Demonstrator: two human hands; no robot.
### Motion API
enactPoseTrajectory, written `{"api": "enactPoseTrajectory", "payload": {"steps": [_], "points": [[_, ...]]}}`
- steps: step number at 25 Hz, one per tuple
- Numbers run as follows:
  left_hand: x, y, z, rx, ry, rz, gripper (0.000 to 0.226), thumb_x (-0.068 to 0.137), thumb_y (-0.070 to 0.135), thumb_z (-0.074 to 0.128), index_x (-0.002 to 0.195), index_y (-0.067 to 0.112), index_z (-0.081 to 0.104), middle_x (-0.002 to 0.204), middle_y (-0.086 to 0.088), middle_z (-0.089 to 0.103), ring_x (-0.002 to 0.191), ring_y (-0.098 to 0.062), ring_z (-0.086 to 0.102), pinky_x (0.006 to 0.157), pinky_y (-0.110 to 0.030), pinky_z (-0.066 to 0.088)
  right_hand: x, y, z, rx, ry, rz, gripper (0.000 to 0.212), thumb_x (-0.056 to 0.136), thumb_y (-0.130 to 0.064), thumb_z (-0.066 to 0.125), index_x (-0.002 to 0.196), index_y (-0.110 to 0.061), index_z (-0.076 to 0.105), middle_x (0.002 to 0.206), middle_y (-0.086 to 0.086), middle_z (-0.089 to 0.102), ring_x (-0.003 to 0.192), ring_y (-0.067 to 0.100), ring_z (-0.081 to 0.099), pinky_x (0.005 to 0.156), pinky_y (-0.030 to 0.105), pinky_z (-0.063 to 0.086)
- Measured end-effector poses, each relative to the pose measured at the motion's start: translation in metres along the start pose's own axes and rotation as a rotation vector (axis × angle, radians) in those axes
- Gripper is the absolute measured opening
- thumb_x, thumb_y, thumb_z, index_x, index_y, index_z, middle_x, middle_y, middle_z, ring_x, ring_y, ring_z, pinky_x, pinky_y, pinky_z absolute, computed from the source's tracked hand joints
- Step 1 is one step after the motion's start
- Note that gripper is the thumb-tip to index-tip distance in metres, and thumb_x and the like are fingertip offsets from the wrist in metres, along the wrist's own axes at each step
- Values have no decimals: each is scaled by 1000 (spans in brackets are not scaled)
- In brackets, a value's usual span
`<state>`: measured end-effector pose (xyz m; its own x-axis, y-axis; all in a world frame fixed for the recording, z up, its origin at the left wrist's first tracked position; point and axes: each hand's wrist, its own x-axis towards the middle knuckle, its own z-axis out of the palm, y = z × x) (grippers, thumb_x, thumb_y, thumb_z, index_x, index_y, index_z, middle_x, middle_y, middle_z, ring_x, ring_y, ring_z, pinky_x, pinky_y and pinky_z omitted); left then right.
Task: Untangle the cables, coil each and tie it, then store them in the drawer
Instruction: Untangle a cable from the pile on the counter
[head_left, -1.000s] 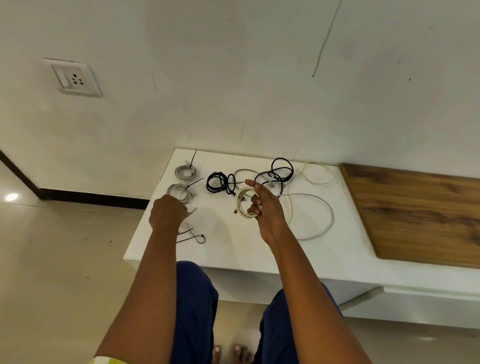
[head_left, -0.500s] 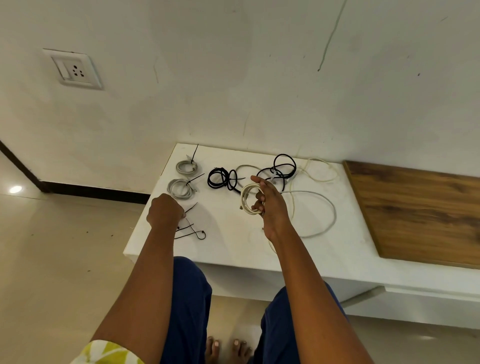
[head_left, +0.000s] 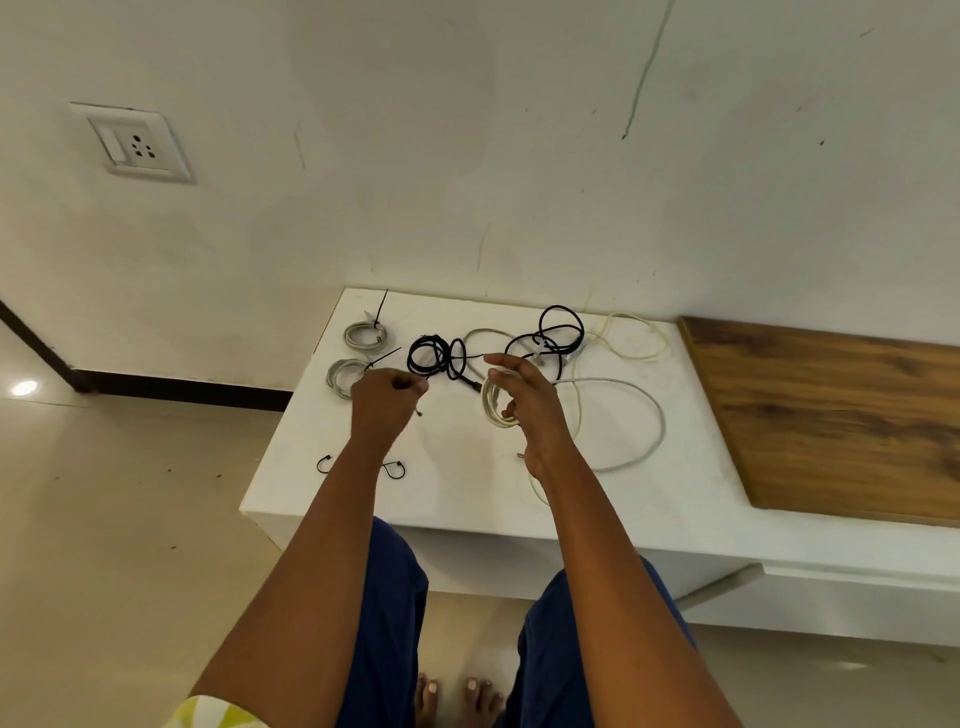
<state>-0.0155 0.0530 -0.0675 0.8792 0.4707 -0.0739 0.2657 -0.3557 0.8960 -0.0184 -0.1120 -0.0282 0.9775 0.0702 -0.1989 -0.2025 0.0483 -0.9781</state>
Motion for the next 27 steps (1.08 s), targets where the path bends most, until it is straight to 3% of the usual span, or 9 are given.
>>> {"api": "enactPoseTrajectory", "payload": {"steps": [2,6,9,13,15,18,20,25,27], "points": [[-7,14,13,-182,-6,-26,9,85,12,67,91,6,70,77,-3,65,71,-12,60,80,-27,49,1,2,0,-74,20,-22,25,82,-9,67,104,-20,68,87,-16,58,79,1,51,65,16,41],[-19,31,37,-504,5,-142,15,87,10,65,98,1,67,76,-3,65,67,-13,61,81,-29,53,5,11,-3,-484,76,-105,34,74,-21,77,105,-31,67,108,-2,59,98,10,51,81,25,41],[-27,40,49,-581,20,-153,9,87,9,65,95,7,65,88,-9,66,75,-17,64,85,-31,53,7,12,-3,-481,96,-139,27,77,-40,73,102,-31,70,107,1,62,98,12,54,78,24,39],[-37,49,53,-749,-16,-112,25,87,5,65,107,10,51,84,-5,63,69,-12,66,78,-24,55,11,10,-6,-331,234,-120,24,88,-39,61,103,-23,71,106,8,66,91,16,58,81,28,45],[-38,51,49,-762,-113,-53,31,86,1,64,109,15,48,88,-7,64,78,-18,67,79,-24,56,11,8,-9,-220,250,-123,21,92,-32,57,104,-22,71,107,9,66,95,17,59,87,31,45],[-35,50,35,-659,-403,68,37,85,-4,63,115,17,55,99,-8,67,95,-23,67,90,-28,52,11,4,-16,-170,270,-208,18,94,-23,55,98,-19,72,102,4,70,90,10,59,83,24,44],[-34,47,28,-605,-523,93,35,86,-7,58,114,14,59,102,-6,68,94,-20,68,91,-26,52,11,1,-21,-164,244,-230,16,93,-21,56,92,-22,72,97,-1,71,88,8,59,83,24,44],[-35,52,24,-696,-520,-80,20,94,19,56,102,6,70,94,-12,73,84,-22,72,75,-21,56,15,2,-24,-297,155,-203,14,91,-25,58,97,-21,71,104,7,66,97,20,61,89,34,47],[-36,54,24,-648,-514,-66,19,89,16,63,101,3,70,85,-10,74,78,-19,72,69,-19,54,13,2,-22,-301,138,-216,12,91,-25,59,87,-30,69,106,9,65,93,18,62,87,33,48]]}}
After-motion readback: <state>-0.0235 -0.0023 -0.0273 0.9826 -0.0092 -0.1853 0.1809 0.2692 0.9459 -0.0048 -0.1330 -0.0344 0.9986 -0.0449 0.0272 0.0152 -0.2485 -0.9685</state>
